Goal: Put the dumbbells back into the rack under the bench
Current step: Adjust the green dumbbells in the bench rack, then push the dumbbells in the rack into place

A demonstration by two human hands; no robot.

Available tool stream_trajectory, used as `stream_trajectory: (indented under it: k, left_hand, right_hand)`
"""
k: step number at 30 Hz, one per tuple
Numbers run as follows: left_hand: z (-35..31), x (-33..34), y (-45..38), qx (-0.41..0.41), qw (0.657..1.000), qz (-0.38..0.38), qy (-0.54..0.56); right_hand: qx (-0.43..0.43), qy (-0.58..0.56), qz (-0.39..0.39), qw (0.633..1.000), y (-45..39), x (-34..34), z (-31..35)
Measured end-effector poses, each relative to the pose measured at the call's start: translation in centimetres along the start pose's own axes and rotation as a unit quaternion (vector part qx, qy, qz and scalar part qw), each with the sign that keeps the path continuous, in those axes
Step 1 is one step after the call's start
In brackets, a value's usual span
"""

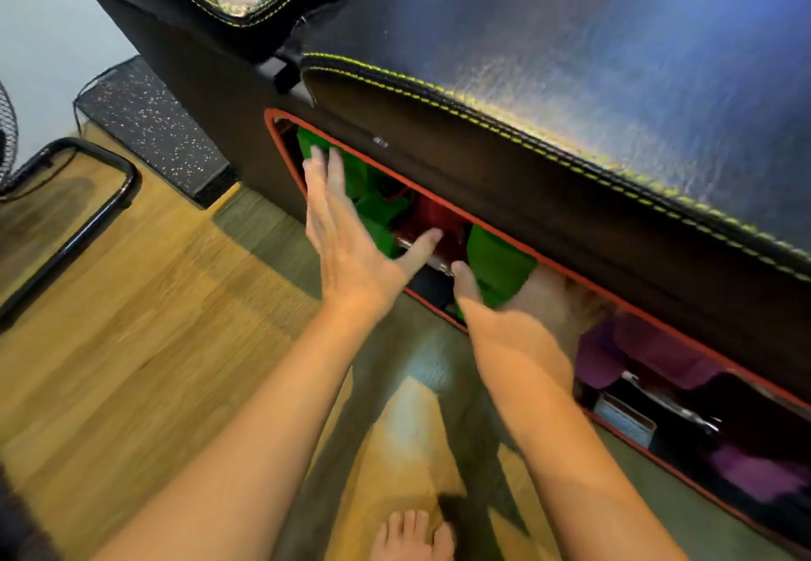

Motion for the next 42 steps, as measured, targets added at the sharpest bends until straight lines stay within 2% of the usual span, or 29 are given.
stream_trajectory:
  k: [1,3,6,8,10,12,16,19,23,29,36,42]
  left_hand:
    - [-0.8,-0.8,0.2,-0.001,1.0,0.023,-0.004]
    - [-2.3,-2.7,0.6,-0.012,0.996,0.083,-0.004]
    - [-5.0,-6.3,0.7,-0.027,0.989,0.147,0.006]
    - [-7.2,-9.0,0.2,-0.027,0.985,0.169,0.011]
    - [-10.0,-12.1,-0.9,-0.036,0.978,0.204,0.015]
    - [-13.1,-15.1,-2.1,-0.052,0.963,0.264,0.023]
    - [-19.8,-21.1,-4.6,-0.072,0.917,0.39,0.028]
    - [-24.6,-25.5,-7.2,-0.056,0.907,0.416,0.043]
    - [-30.1,-29.8,-10.1,0.01,0.898,0.439,0.039]
    - [-38.0,-31.7,-12.1,0.072,0.879,0.465,0.08]
    - [-47.0,-29.8,-11.3,0.124,0.83,0.526,0.137]
    - [-54.1,-27.9,-8.6,0.141,0.81,0.552,0.137]
  right_hand:
    - [-0.023,0.048,-0.006,0.999,1.3,-0.7,0.4]
    - [-0.1,0.12,-0.067,0.985,4.2,-2.1,1.0]
    - [-0.075,0.015,-0.083,0.994,8.6,-4.3,1.1]
    - [-0.06,-0.003,-0.071,0.996,11.4,-5.9,1.3]
    - [-0.08,-0.048,-0.037,0.995,14.8,-8.2,1.8]
    - [-0.112,-0.096,-0.013,0.989,18.2,-11.1,2.5]
    - [-0.15,-0.1,0.012,0.984,24.7,-17.7,4.6]
    - [-0.152,-0.104,0.012,0.983,28.8,-23.0,6.1]
    - [-0.15,-0.105,-0.01,0.983,32.8,-29.1,6.9]
    - [-0.143,-0.167,-0.067,0.973,38.1,-36.6,5.9]
    - [-0.118,-0.18,-0.141,0.966,41.5,-44.0,-0.2]
    - [-0.101,-0.22,-0.167,0.956,43.0,-49.5,-9.1]
Point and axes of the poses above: each hand's wrist, its own y-axis away from the middle knuckle, its own x-axis out of the palm, z = x × y, the point moved 3 cm from there along -y, towards the middle knuckle, and after that the axes turned 5 degrees about x, right-handed, at the moved point
